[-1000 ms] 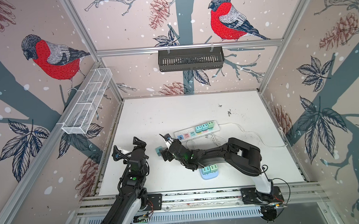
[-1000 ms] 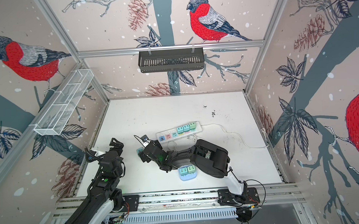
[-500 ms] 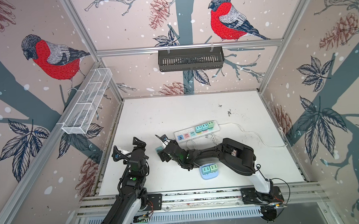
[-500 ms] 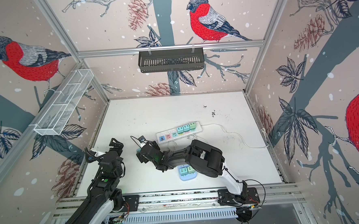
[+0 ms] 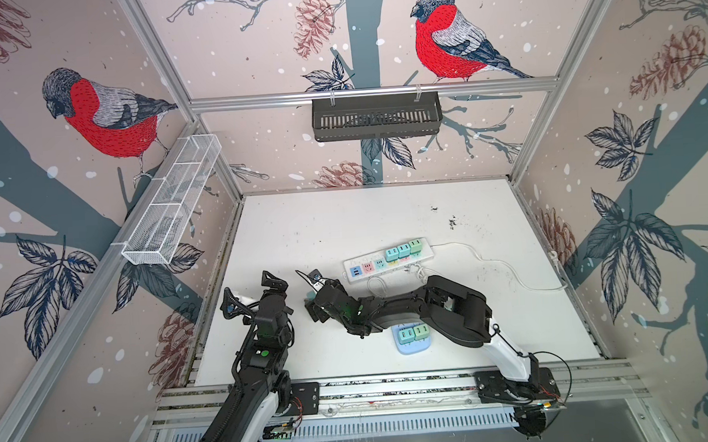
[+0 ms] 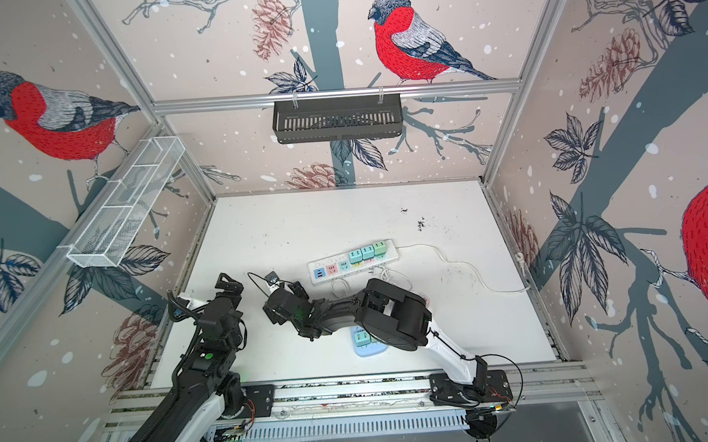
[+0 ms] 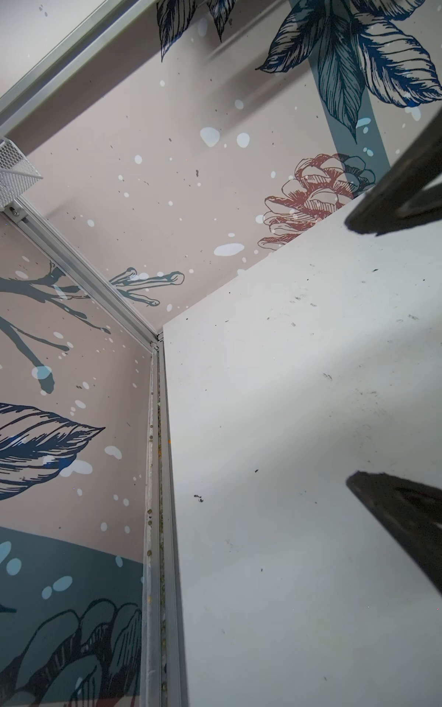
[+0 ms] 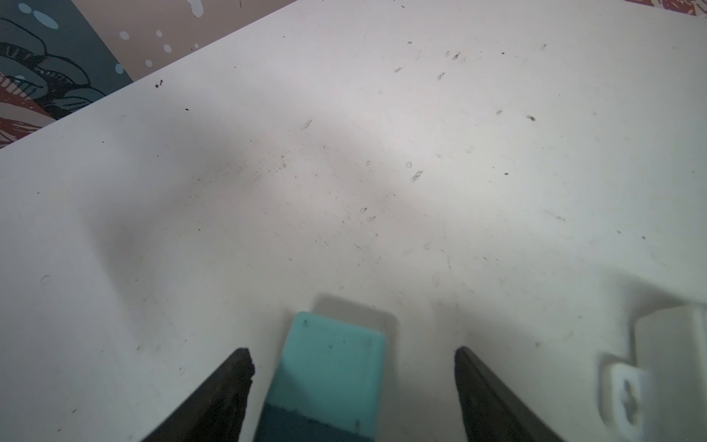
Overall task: Insert the plug
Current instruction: 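Lower the right gripper onto the teal adapter and close it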
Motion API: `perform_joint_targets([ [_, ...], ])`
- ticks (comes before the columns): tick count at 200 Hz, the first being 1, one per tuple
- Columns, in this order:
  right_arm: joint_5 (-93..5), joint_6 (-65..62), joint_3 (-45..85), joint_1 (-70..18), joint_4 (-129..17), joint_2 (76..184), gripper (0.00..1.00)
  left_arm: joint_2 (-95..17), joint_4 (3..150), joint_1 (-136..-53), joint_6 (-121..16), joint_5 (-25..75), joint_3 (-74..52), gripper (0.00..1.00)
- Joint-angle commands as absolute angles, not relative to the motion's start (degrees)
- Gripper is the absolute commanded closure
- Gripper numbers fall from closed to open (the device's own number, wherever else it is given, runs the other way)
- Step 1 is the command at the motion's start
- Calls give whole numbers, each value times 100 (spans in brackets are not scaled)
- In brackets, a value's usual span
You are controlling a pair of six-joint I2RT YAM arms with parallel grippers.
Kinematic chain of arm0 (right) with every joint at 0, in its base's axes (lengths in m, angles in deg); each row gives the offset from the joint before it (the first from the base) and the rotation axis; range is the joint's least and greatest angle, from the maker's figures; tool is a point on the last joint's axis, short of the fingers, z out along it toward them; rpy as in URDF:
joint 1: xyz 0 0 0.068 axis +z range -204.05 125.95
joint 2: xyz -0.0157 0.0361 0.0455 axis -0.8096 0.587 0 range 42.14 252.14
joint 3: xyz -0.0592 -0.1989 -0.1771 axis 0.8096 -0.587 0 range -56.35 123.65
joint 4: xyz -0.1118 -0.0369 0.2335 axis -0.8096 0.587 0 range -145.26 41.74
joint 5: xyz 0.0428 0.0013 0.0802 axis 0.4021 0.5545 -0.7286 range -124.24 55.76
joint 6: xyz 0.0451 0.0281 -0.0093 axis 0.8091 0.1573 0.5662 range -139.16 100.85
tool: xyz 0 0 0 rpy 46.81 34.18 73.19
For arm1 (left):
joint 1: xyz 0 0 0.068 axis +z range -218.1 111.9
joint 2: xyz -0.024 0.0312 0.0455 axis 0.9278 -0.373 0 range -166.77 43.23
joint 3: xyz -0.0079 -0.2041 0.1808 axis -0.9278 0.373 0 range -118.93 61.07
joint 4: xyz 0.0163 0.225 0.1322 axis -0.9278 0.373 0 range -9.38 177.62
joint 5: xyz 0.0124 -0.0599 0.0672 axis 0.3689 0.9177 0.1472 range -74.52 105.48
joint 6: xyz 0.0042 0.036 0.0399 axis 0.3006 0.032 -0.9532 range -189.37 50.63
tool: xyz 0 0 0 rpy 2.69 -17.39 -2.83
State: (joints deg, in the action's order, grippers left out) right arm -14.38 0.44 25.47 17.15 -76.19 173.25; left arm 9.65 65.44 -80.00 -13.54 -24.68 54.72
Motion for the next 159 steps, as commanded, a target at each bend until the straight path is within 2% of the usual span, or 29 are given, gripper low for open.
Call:
perform_joint_targets([
  [1, -1364, 220, 2663, 1734, -7395, 17493, 18, 970, 6551, -7987, -1218, -2575, 5474, 4],
  [38, -1257, 265, 2777, 1745, -7300, 17631, 20, 1027, 6551, -7987, -1207, -2581, 5490, 4],
  [103, -1196, 328, 2533, 1802, -7484, 17423, 31, 1045, 6573, -7988, -1198, -2565, 5478, 4],
  [159, -1202, 302, 2373, 1812, -7628, 17309, 32, 1085, 6579, -7986, -1198, -2580, 5485, 3],
])
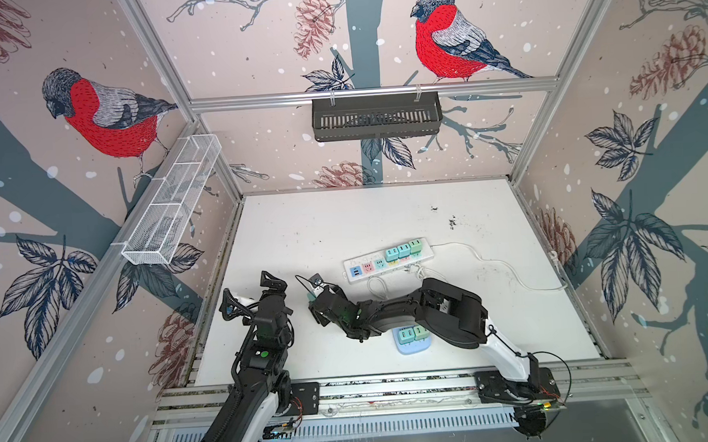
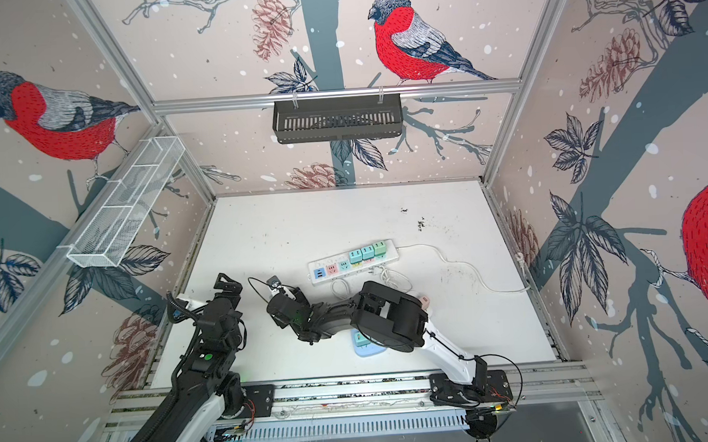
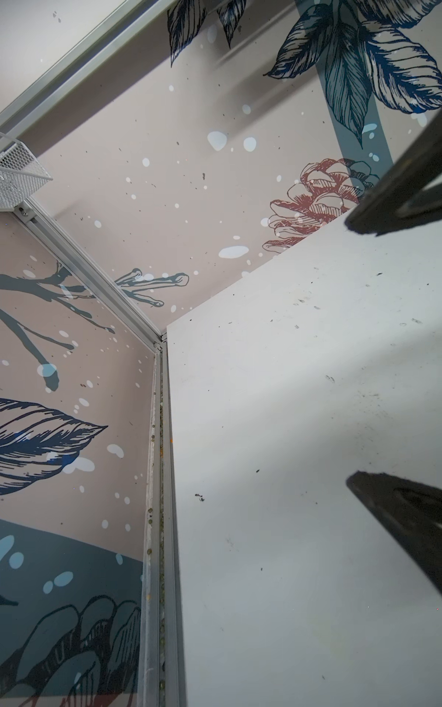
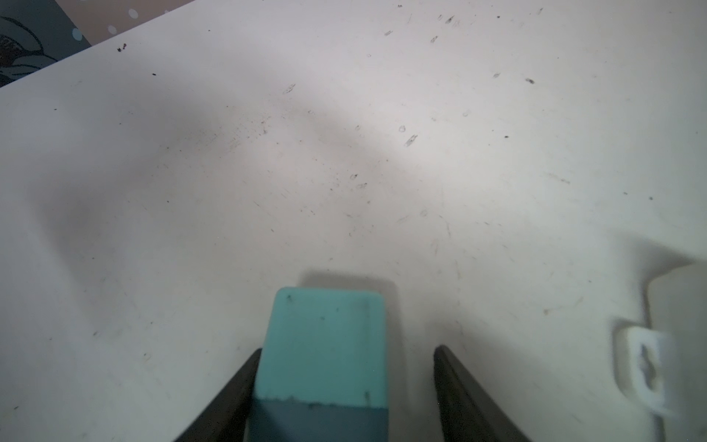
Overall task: Insert the plug
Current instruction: 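Lower the right gripper onto the teal adapter and close it, then lift the teal adapter with the right gripper and carry it toward the strip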
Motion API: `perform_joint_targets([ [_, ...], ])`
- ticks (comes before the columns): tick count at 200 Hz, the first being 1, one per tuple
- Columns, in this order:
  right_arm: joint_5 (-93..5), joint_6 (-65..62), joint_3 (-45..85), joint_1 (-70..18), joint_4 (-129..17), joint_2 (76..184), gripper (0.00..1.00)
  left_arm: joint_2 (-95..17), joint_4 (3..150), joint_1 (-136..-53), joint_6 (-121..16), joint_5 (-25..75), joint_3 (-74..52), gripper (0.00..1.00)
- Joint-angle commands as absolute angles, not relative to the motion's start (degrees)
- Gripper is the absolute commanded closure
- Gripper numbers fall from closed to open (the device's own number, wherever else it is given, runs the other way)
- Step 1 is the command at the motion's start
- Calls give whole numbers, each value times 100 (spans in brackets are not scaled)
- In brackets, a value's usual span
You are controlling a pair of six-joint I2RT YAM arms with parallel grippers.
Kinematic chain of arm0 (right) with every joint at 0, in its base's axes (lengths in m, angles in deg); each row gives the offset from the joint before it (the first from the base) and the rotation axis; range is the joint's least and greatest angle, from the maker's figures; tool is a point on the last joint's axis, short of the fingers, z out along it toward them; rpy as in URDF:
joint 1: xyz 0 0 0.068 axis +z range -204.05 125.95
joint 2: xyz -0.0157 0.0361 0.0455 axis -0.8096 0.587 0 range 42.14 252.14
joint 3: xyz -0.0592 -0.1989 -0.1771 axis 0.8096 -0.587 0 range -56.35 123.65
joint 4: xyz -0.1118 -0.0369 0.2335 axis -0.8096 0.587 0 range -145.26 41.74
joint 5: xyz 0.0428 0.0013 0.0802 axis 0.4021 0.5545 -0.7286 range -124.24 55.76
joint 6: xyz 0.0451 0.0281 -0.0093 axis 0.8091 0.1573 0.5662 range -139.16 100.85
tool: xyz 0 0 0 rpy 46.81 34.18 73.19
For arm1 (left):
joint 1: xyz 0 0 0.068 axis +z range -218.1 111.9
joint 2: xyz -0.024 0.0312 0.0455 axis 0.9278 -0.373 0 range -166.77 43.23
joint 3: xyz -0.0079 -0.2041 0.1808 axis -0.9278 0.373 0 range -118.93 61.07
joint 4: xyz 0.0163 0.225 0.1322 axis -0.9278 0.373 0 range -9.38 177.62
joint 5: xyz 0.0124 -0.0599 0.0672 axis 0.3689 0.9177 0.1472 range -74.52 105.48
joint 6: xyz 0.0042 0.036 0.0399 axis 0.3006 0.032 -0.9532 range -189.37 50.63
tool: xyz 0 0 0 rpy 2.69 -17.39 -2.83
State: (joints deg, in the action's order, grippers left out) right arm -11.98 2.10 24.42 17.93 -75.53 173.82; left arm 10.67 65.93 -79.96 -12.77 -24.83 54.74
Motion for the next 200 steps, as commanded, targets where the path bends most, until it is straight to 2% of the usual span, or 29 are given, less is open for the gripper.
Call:
perform_joint_targets([
  [1, -1210, 301, 2368, 1811, -7632, 17310, 32, 1078, 6578, -7983, -1198, -2581, 5484, 3],
  [41, -1304, 247, 2442, 1803, -7647, 17389, 37, 1044, 6575, -7982, -1197, -2561, 5474, 4],
  [91, -1526, 144, 2340, 1768, -7814, 17337, 55, 1023, 6367, -7984, -1338, -2425, 5533, 4],
  [118, -1560, 75, 2142, 1758, -7988, 17183, 60, 1018, 6309, -7985, -1432, -2370, 5526, 3],
  [162, -1423, -88, 1256, 1723, -8598, 16399, 69, 1069, 6017, -7985, -1900, -1827, 5496, 4],
  [200, -1144, -401, 315, 1749, -9091, 15445, 72, 1213, 5944, -7988, -2546, -789, 5270, 4],
])
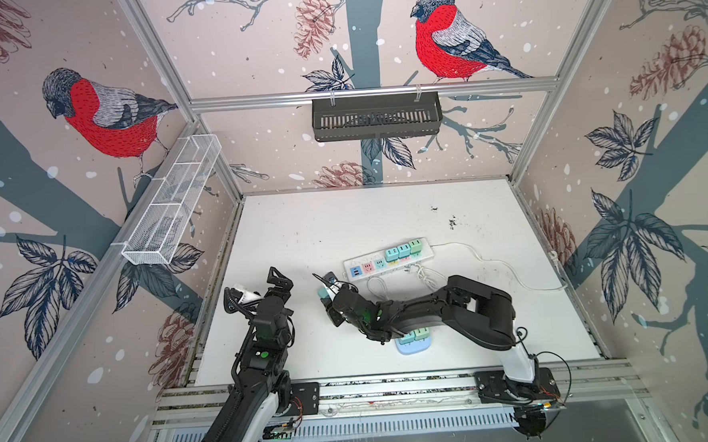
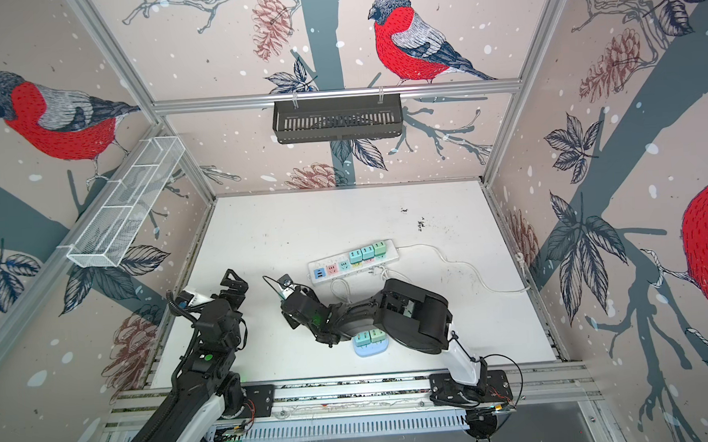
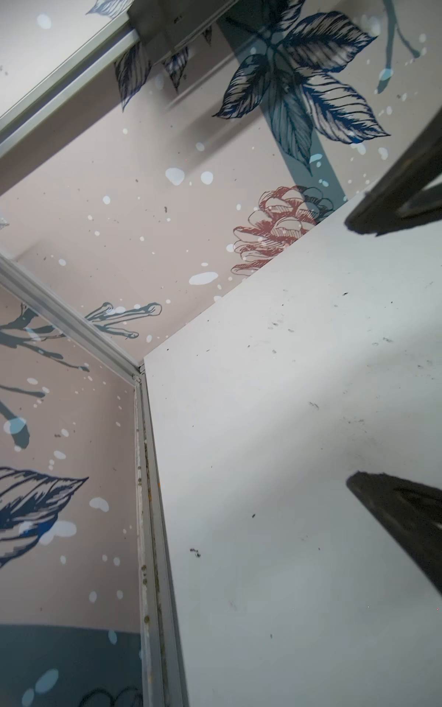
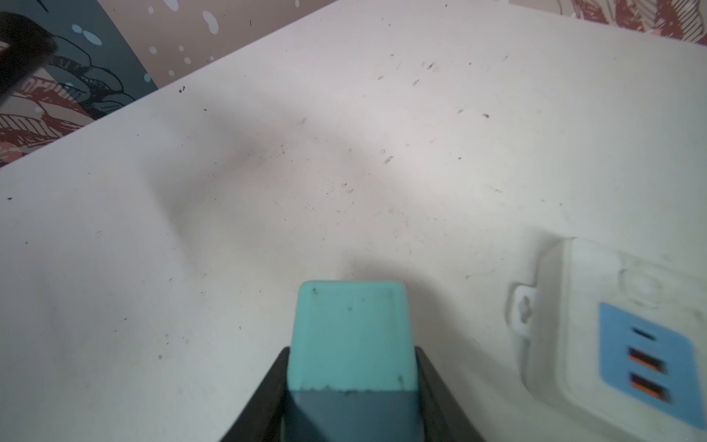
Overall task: Insert the plug
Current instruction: 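Lift the teal adapter with the right gripper and carry it toward the strip, then carry the teal adapter toward the left gripper while the left gripper approaches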
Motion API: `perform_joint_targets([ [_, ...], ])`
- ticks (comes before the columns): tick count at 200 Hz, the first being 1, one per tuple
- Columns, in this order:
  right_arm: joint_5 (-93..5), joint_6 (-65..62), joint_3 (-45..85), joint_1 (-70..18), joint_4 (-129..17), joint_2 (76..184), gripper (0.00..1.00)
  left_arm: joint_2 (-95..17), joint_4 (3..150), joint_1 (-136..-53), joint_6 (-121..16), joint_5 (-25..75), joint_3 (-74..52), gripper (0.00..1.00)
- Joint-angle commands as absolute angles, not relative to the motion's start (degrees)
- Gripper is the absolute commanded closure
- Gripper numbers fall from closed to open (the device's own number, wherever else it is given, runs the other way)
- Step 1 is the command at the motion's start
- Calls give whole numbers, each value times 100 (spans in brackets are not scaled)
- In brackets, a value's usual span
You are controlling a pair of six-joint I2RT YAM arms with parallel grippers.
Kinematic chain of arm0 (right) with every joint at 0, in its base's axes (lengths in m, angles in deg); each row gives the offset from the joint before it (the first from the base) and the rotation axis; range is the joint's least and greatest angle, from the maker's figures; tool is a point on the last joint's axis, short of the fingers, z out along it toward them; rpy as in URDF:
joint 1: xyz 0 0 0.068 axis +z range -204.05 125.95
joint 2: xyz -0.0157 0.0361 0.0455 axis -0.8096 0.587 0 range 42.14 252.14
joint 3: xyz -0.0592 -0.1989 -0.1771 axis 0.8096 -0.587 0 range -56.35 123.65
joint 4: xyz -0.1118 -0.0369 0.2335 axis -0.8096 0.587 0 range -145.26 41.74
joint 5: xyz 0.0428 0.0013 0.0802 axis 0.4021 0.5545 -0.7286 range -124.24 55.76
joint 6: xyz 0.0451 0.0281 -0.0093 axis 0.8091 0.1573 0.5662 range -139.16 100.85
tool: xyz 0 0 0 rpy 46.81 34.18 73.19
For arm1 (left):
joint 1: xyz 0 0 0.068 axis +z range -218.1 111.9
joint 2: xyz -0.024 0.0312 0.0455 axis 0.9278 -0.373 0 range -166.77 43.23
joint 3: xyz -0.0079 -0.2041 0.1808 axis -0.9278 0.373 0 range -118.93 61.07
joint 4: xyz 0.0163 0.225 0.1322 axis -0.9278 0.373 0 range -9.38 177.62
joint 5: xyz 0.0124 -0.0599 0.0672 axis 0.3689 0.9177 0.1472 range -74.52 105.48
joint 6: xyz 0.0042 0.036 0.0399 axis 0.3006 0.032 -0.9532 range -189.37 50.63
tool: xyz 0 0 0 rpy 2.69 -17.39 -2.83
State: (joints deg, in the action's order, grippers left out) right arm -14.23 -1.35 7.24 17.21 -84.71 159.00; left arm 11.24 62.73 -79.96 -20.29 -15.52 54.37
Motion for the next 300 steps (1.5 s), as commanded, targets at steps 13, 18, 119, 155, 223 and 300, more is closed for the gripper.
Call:
perform_joint_targets([
  [13, -974, -520, -64, 1758, -9274, 15073, 74, 1286, 5996, -7988, -2749, -302, 5147, 4],
  [18, -895, -564, -196, 1764, -9347, 14921, 74, 1318, 5976, -7984, -2850, -97, 5104, 3],
  [119, 138, -1474, -3042, 1442, -10706, 11989, 83, 598, 5778, -8771, -2947, 2124, 4376, 9],
  [155, 322, -1846, -3595, 1219, -11269, 11743, 88, 317, 5991, -9358, -3648, 2446, 4275, 18],
  [223, 86, -2438, -4602, 1143, -12607, 11421, 93, 202, 5144, -10304, -4306, 3192, 4267, 22],
  [300, -259, -2950, -4769, 1498, -13320, 11603, 96, -717, 5334, -11054, -4780, 3773, 3621, 25],
])
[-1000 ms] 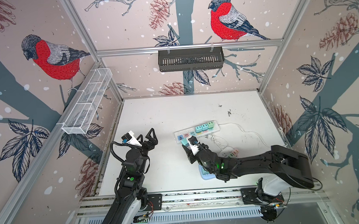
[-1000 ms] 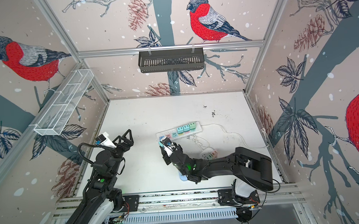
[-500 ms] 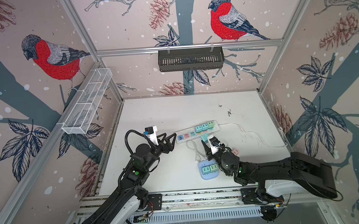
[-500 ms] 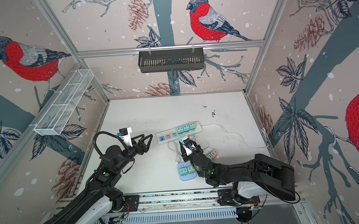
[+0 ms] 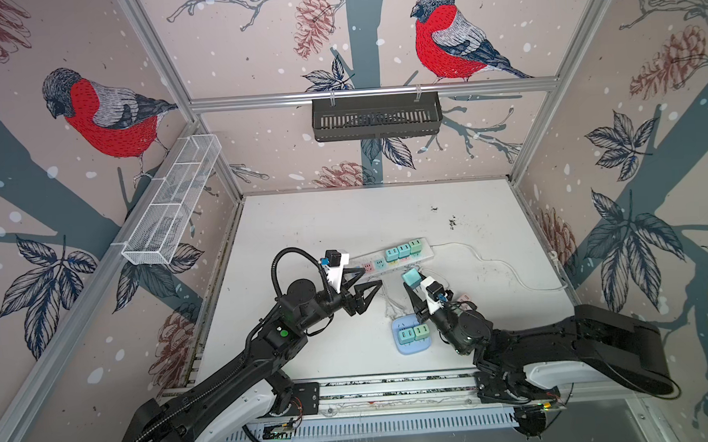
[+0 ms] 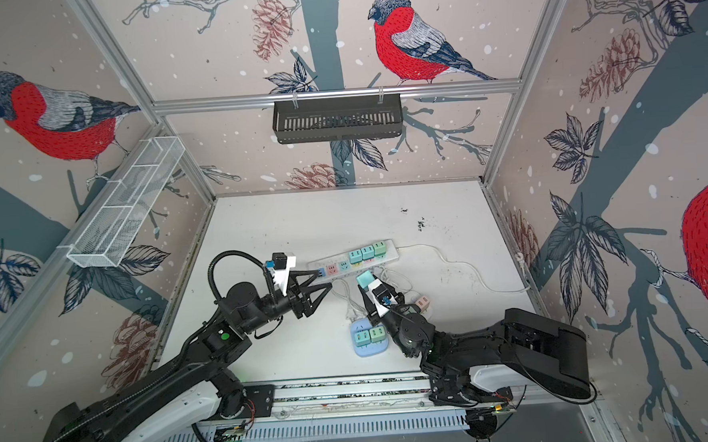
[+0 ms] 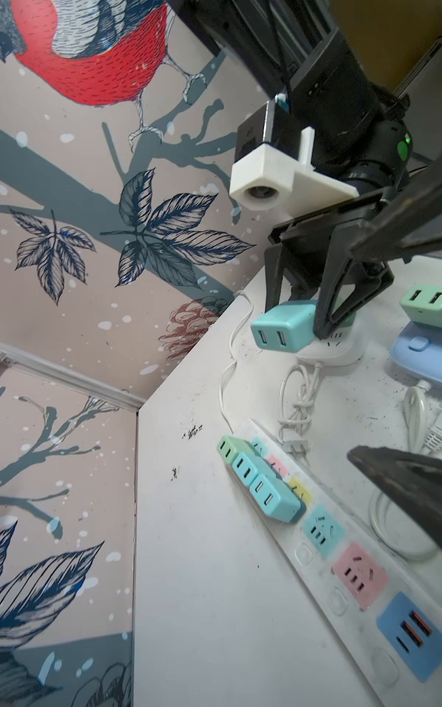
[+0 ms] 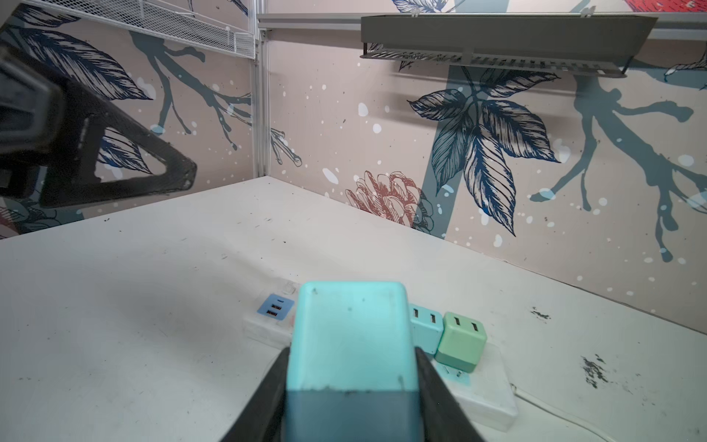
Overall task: Insert the plug
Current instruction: 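Carry the teal adapter toward the left gripper while the left gripper approaches, then grasp the teal adapter with the left gripper from the right gripper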
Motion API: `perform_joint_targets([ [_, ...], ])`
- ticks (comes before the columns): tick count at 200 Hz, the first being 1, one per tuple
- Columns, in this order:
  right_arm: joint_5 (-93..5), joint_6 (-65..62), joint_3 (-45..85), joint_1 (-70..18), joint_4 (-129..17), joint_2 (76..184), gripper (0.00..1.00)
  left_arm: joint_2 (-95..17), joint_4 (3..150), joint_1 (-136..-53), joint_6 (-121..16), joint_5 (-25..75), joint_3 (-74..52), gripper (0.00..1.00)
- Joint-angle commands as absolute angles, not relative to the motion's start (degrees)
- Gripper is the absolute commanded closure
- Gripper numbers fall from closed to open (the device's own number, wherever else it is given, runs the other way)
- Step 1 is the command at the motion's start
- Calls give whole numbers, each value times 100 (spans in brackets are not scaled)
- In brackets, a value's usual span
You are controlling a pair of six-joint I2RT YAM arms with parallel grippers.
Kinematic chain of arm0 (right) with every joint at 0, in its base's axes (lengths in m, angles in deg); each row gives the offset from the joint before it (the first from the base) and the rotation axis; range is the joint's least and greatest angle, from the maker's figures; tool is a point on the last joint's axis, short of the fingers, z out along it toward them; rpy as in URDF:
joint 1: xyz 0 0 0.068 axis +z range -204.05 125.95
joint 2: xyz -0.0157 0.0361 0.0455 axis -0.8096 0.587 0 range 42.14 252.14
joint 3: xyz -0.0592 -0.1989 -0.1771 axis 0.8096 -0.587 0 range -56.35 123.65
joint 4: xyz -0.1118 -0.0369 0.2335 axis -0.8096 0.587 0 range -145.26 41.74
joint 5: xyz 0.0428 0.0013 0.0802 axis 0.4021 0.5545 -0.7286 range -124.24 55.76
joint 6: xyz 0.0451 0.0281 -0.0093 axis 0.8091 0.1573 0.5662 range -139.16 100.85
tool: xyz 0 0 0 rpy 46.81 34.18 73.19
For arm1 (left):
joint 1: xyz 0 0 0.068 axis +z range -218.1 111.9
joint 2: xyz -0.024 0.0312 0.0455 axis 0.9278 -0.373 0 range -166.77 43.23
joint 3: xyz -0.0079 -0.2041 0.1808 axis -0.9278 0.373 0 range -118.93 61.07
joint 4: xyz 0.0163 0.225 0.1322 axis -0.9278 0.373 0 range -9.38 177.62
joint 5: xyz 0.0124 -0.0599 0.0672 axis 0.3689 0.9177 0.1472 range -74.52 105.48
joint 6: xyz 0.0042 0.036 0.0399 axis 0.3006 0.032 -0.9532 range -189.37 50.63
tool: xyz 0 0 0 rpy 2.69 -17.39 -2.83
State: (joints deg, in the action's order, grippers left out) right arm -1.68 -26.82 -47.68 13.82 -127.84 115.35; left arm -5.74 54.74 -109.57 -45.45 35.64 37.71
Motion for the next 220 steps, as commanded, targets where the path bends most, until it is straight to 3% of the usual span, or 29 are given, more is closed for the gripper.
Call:
perform_joint_targets([
  [1, -260, -2960, -4776, 1501, -13338, 11609, 96, -732, 5340, -11055, -4778, 3777, 3620, 25],
  [87, -410, -3254, -4845, 1842, -13687, 11676, 96, -1562, 5555, -11382, -4985, 4297, 3163, 29],
  [143, -399, -3381, -4765, 1967, -13784, 11834, 96, -2283, 6035, -11855, -5313, 4076, 2681, 36],
  [191, -363, -3470, -4699, 2026, -13885, 12014, 96, -2499, 6078, -11925, -5293, 4104, 2582, 56],
  [220, -346, -3515, -4651, 2074, -13896, 12080, 94, -2460, 6084, -11928, -5291, 4108, 2581, 85],
])
